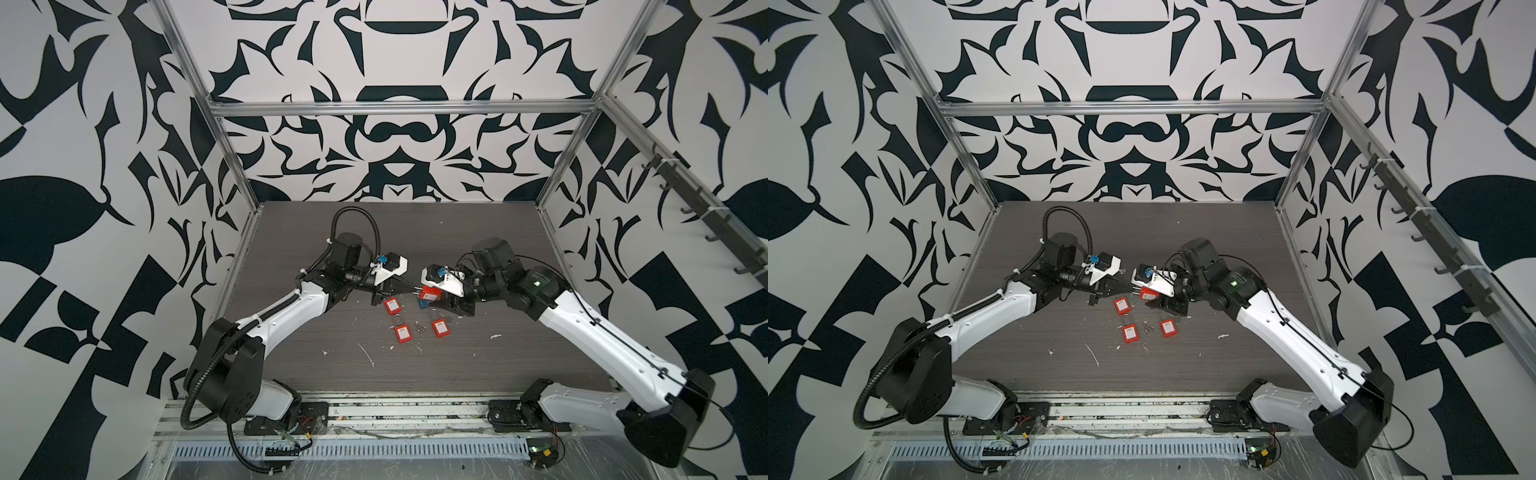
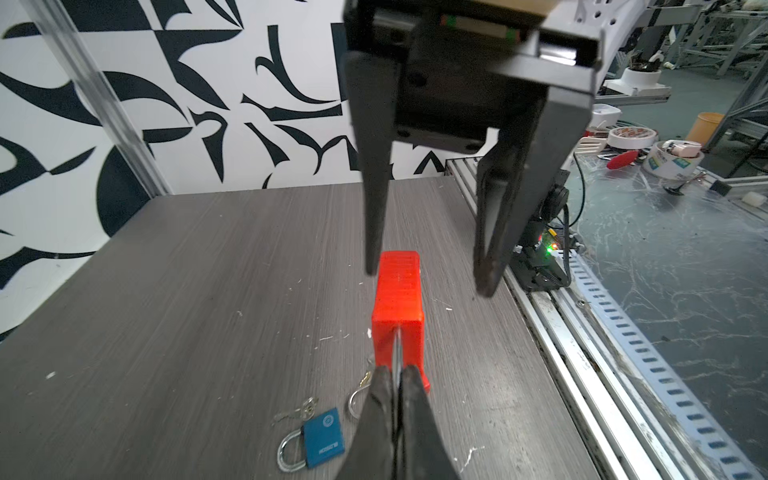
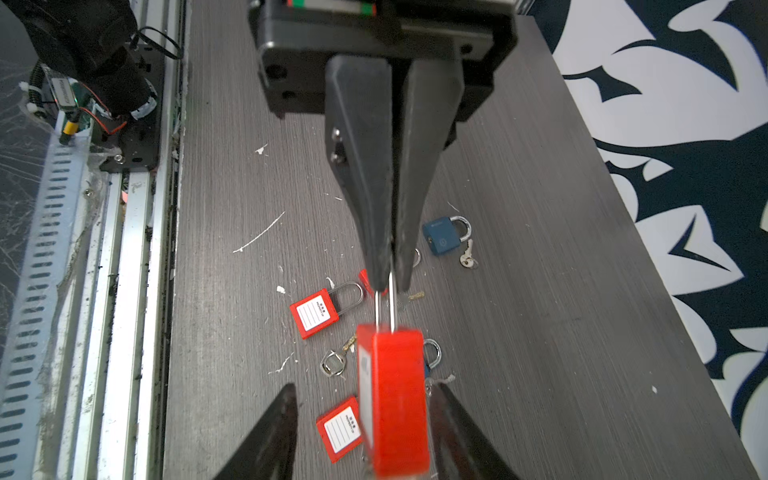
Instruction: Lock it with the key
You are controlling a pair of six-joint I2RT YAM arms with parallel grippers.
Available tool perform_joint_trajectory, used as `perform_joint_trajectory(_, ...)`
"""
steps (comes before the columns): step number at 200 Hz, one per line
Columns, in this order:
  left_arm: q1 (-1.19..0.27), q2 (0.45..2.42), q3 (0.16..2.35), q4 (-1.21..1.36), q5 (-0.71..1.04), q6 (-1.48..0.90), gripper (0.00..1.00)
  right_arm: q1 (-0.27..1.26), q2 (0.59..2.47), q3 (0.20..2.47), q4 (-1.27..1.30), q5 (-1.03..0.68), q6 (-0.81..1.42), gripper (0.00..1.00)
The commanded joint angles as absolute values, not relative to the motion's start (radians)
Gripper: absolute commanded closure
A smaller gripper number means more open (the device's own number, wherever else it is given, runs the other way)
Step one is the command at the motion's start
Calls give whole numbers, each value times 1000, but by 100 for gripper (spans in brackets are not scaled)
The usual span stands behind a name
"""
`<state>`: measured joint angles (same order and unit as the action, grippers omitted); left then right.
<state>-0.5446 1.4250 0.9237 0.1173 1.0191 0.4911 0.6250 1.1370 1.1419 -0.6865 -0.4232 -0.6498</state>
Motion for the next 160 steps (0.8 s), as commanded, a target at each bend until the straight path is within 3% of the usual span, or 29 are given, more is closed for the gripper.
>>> perform_joint_trajectory(1, -531, 1389, 953, 61, 1058, 520, 100, 620, 1073, 1165, -746, -371, -633, 44)
perform_joint_trajectory(92, -535, 1337, 948, 8, 1079, 543, 100, 580, 1144, 1202, -846, -373, -657, 55)
perform_joint_trajectory(160, -559, 1331, 935, 38, 1075, 515, 100, 579, 1185, 1162, -696, -345, -659, 57)
